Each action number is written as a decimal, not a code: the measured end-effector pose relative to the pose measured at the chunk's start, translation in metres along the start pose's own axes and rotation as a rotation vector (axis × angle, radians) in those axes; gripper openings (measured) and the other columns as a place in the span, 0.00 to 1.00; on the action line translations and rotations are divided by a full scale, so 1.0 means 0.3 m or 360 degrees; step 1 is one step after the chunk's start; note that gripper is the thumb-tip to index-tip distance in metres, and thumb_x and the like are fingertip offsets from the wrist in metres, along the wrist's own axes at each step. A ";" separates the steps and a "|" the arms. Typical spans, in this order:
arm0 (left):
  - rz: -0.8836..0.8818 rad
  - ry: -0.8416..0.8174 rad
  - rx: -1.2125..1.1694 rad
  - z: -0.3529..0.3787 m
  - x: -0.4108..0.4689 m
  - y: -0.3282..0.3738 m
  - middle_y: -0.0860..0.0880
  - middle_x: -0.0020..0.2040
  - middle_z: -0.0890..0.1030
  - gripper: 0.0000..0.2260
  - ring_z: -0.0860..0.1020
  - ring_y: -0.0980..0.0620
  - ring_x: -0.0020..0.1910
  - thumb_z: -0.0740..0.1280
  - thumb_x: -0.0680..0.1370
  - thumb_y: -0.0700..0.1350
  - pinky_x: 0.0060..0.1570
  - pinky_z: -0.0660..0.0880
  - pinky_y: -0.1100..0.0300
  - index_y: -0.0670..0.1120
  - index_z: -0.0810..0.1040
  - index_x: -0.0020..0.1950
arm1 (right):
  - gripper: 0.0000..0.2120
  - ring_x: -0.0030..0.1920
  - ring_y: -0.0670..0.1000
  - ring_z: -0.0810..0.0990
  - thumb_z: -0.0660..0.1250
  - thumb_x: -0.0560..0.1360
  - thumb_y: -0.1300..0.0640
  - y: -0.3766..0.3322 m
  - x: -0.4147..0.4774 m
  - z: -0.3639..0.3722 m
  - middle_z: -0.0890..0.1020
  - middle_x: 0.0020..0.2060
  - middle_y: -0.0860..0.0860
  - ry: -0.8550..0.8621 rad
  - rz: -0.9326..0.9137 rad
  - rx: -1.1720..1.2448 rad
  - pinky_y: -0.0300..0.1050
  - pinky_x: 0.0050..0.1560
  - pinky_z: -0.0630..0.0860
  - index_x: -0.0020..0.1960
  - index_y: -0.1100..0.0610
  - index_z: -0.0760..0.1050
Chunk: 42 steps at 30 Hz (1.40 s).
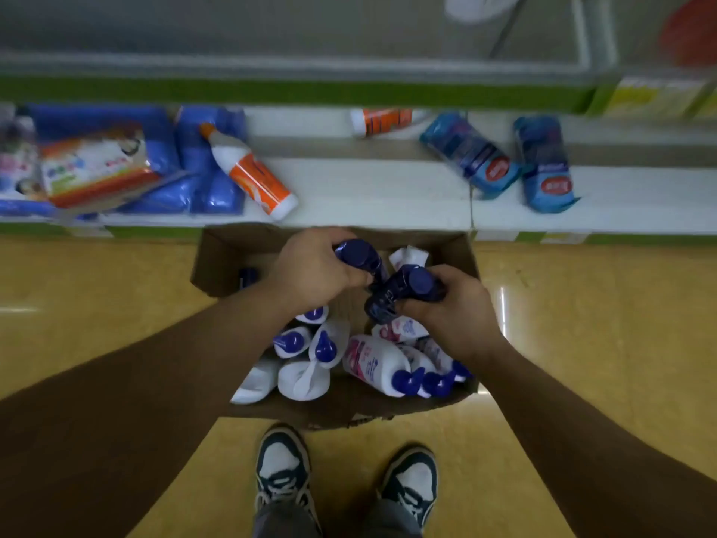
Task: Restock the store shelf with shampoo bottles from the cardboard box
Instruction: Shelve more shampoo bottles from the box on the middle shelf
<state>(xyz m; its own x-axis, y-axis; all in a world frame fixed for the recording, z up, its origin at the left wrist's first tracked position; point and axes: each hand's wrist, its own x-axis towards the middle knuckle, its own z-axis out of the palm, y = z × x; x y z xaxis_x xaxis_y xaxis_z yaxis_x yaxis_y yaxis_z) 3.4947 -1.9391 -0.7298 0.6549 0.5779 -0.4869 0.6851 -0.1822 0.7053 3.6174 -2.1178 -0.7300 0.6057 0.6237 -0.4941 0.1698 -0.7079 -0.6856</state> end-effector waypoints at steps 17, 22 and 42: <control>0.0148 0.0377 -0.0619 -0.735 -0.964 1.064 0.51 0.44 0.86 0.21 0.83 0.52 0.44 0.78 0.55 0.50 0.47 0.79 0.59 0.52 0.84 0.47 | 0.17 0.41 0.44 0.84 0.81 0.58 0.54 -1.058 -0.878 -0.788 0.86 0.38 0.43 -0.0011 -0.0281 0.0406 0.41 0.46 0.80 0.43 0.44 0.82; 0.0280 0.0593 -0.0633 -0.912 -1.197 1.323 0.56 0.39 0.86 0.17 0.82 0.59 0.39 0.81 0.57 0.46 0.40 0.75 0.68 0.54 0.84 0.44 | 0.20 0.37 0.34 0.82 0.79 0.60 0.58 -1.328 -1.086 -0.980 0.84 0.35 0.34 0.0024 -0.0587 0.0423 0.30 0.41 0.75 0.48 0.43 0.81; 0.0794 0.1075 -0.0753 -1.514 -1.489 1.736 0.56 0.46 0.86 0.14 0.83 0.59 0.48 0.79 0.68 0.48 0.48 0.76 0.64 0.50 0.84 0.51 | 0.15 0.50 0.40 0.84 0.74 0.74 0.59 -2.053 -1.272 -1.239 0.86 0.48 0.40 0.0171 -0.1395 0.0372 0.36 0.50 0.79 0.59 0.48 0.80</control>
<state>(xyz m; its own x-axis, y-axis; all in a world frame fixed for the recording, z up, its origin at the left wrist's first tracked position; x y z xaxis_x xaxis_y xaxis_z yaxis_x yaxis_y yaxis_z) 3.4140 -1.9307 0.0890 0.4128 0.8837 0.2207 0.0808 -0.2769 0.9575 3.5706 -2.0429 0.0794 0.4050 0.8639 0.2993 0.4486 0.0975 -0.8884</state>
